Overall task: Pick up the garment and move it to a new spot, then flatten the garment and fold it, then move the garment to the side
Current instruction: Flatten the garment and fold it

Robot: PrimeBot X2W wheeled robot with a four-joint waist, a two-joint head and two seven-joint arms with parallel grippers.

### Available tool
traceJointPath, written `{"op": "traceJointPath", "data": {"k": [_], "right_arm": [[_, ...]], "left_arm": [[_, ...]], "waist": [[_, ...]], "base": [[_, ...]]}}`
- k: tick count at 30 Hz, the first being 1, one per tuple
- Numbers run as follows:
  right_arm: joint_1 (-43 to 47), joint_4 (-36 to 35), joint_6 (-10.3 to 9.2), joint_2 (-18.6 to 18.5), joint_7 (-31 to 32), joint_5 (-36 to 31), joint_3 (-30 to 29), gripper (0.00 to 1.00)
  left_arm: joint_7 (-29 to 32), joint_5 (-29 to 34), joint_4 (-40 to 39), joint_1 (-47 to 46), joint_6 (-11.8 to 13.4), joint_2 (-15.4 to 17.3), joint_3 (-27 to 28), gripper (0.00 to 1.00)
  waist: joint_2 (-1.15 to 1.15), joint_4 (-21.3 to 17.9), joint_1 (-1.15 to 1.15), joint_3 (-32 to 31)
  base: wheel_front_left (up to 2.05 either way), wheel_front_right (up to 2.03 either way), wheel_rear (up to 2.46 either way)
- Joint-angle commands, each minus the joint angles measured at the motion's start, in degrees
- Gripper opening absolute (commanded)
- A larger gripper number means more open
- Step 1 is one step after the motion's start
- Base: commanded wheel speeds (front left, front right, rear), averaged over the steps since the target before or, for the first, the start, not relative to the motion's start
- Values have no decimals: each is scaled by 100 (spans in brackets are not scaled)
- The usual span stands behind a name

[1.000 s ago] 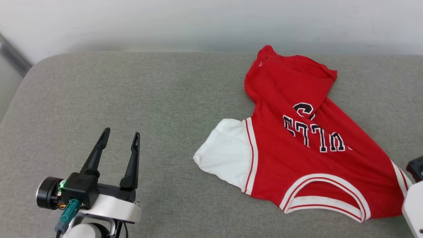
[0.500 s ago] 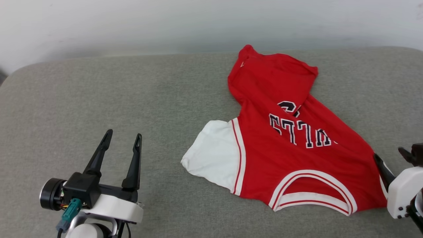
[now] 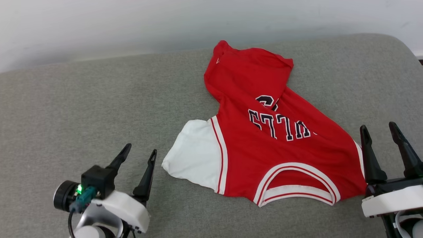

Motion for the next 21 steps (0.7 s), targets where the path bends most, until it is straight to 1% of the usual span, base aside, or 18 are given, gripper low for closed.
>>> {"op": "traceJointPath", "data": {"k": [1,6,8,10,11,12,13,14,18,21], "right_arm": [[55,0,-5,77,-82,-115,-25,100],[-43,-9,-5,167,-189,-190,-54,100],[-74,28,-5,195,-211,-229,-27,100],[-97,77,-5,174,-254,-298,54,100],[-115,107,-5,182,-281,-319,71,100],[-115,107,-5,182,-281,-319,71,100],[-134,171,-5,225,-326,-339,93,100],[-134,171,-5,225,-326,-339,93,100],[-170,286,-5,258,-395,-359,135,100],[-214,345,-5,271,-441,-401,168,100]], "left_arm": [[365,-113,-70,-144,-28,62,-9,100],[1678,-322,-196,-381,-112,354,-228,100],[2225,-289,-198,-472,-142,533,-389,100],[2626,-255,-202,-589,-145,645,-478,100],[2765,-267,-197,-630,-135,666,-496,100],[2765,-267,-197,-630,-135,666,-496,100],[3027,-305,-137,-668,-122,684,-538,100],[3027,-305,-137,-668,-122,684,-538,100],[3366,-344,-37,-788,-83,726,-551,100],[3606,-212,118,-853,-54,844,-608,100]], "waist": [[0,-124,0,127],[0,-271,0,379],[0,-336,0,488],[0,-403,0,578],[0,-433,0,618],[0,-433,0,618],[0,-490,0,696],[0,-490,0,696],[0,-575,0,814],[0,-617,0,884]], "base": [[0,0,0],[0,0,0],[0,0,0],[0,0,0],[0,0,0],[0,0,0],[0,0,0],[0,0,0],[0,0,0],[0,0,0]]}}
